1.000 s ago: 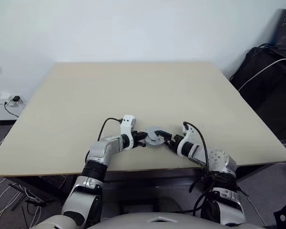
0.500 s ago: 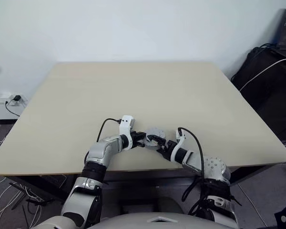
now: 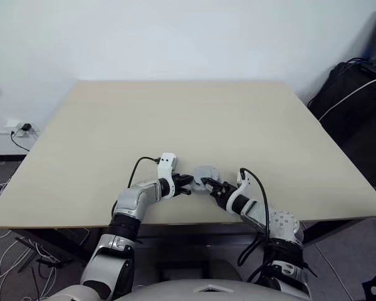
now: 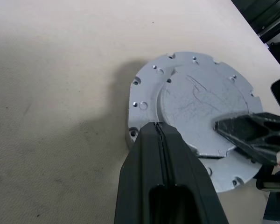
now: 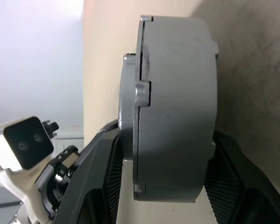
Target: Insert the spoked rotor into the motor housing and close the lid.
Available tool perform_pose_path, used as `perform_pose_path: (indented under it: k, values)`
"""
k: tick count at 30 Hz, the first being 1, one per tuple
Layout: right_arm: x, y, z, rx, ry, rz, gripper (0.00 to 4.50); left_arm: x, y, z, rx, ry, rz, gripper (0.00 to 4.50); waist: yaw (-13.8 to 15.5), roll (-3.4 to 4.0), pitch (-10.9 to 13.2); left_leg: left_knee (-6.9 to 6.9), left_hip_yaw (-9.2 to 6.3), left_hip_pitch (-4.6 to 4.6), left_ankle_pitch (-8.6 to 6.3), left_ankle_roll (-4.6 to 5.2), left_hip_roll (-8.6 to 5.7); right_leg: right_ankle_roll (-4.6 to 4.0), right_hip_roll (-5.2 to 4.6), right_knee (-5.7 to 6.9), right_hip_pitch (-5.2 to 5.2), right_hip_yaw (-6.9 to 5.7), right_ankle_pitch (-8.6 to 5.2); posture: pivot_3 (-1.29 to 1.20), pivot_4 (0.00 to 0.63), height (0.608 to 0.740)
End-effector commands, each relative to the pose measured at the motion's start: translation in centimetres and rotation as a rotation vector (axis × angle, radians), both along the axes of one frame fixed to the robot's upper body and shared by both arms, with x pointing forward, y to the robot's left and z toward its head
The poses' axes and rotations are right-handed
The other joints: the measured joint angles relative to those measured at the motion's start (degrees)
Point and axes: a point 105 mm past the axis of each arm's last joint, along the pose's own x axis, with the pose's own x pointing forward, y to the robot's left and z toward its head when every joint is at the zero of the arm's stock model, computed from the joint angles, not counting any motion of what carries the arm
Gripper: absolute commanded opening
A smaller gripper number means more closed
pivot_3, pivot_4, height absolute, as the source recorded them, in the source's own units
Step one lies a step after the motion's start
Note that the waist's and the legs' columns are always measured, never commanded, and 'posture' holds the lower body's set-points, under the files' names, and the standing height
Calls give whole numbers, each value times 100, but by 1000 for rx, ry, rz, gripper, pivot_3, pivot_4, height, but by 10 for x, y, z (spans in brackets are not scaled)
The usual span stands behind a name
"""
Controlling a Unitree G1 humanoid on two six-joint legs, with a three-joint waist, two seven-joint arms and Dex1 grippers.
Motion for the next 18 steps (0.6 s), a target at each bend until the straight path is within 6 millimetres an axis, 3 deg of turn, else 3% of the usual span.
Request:
perform_pose_path:
  k: [1, 6, 11, 13, 18]
  values:
    - [12, -10, 7, -33, -37, -89, 2078, -8, -6, -7, 15, 32, -29, 0, 0, 1, 0, 0, 0, 1, 0, 0, 0, 0, 0, 0, 0, 0, 0, 0, 0, 740]
    - [12, -9, 6, -30, -27, -102, 2078, -9, -4, -5, 2, 26, -13, 0, 7, 2, -1, 0, 0, 6, 1, 1, -1, 0, -3, 1, 7, 0, 0, 0, 0, 740]
    - [8, -2, 9, 10, -36, -75, 2078, -5, 2, 13, -91, -41, 82, 0, 0, 3, -1, 0, 0, 4, 1, 2, 1, 0, -3, 1, 4, 1, 0, 0, 0, 740]
    - [7, 0, 11, 29, -41, -71, 2078, 1, 12, 29, -175, -104, 204, 0, -8, 10, 5, 0, 1, 2, 1, 2, 15, 0, -5, 1, 1, 2, 0, 0, 0, 740]
    - [7, 2, 19, 85, -66, -72, 2078, 4, 49, 48, -158, -302, 472, 0, -9, 23, 19, 0, 0, -25, 1, 2, 36, -2, -4, 3, -29, 0, 1, 0, 0, 740]
